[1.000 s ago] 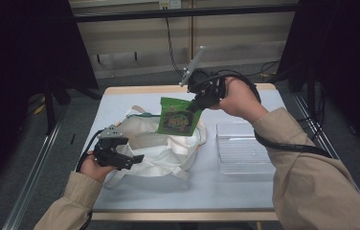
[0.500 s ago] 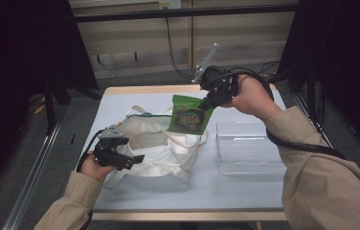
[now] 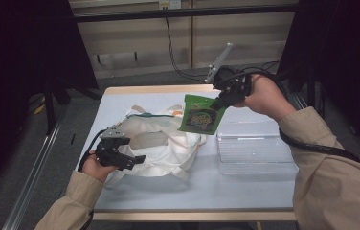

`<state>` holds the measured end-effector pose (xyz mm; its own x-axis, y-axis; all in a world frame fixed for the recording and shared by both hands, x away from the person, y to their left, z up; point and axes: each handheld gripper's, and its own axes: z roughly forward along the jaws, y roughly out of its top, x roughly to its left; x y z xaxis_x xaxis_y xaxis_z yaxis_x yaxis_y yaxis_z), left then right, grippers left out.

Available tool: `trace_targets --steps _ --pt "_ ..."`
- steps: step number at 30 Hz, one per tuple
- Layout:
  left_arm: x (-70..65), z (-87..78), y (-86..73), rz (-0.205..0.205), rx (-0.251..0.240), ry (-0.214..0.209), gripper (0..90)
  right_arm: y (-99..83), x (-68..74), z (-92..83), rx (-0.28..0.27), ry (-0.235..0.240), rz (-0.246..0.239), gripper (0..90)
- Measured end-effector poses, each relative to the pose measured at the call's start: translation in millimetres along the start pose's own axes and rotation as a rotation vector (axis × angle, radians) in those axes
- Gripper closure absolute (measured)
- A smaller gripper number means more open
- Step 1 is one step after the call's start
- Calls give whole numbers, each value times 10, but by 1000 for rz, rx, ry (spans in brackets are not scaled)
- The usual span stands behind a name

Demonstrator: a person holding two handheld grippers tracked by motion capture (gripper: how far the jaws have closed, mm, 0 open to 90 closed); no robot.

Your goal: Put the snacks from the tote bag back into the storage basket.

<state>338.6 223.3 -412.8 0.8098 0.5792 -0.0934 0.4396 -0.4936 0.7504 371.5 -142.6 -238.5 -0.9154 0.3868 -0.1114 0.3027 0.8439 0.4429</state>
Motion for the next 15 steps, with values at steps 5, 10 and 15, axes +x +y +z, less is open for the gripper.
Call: trace_targets --steps 5,10,15 --pt "-2 11 7 3 2 0 50 -65 -20 -37 8 -4 11 885" --pt "-2 23 10 1 2 -1 50 -123 -28 -43 13 -6 9 885" --pt "-6 33 19 3 -6 -11 52 -191 -35 -60 24 -9 25 885"
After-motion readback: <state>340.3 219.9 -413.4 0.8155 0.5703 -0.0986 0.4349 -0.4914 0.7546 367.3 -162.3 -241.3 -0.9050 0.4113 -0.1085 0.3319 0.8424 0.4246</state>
